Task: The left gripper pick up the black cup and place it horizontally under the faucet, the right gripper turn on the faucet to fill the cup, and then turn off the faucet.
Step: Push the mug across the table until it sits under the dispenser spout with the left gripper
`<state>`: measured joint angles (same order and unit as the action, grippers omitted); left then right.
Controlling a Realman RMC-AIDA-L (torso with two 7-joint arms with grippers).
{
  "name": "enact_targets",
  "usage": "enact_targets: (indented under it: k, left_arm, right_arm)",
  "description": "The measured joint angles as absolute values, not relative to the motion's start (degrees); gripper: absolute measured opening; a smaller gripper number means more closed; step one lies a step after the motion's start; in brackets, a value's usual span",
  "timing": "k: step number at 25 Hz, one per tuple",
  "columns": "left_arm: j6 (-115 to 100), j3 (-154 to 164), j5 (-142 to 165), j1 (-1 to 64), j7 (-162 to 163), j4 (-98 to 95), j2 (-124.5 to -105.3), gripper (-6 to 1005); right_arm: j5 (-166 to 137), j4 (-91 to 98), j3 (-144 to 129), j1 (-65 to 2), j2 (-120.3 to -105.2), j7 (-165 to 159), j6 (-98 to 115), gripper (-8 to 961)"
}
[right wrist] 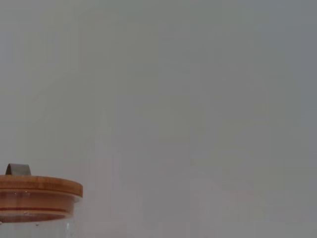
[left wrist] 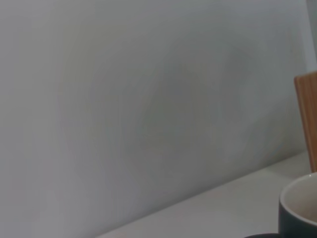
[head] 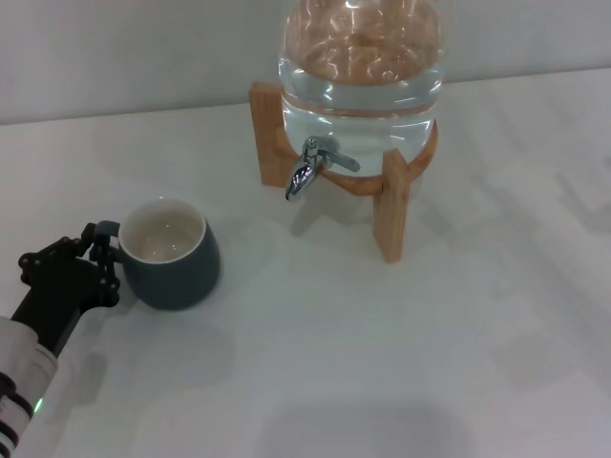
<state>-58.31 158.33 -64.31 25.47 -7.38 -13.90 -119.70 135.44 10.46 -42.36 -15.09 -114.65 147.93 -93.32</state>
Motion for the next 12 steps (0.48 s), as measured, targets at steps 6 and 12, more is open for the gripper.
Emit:
enact_targets:
  k: [6,12]
  left_arm:
    - [-58.30,158.33,-64.23,26.82,-7.38,-14.12,-119.68,76]
    - [-58.30,158.30,-63.49,28.11,-7.13,-14.13,-119.63,76]
  right_arm:
    - [135.44,10.46,-42.36,-15.14,-114.68,147.95,-93.09,823]
    - [135.43,10.46,-42.36,-15.67,-114.70,147.99,-92.52,823]
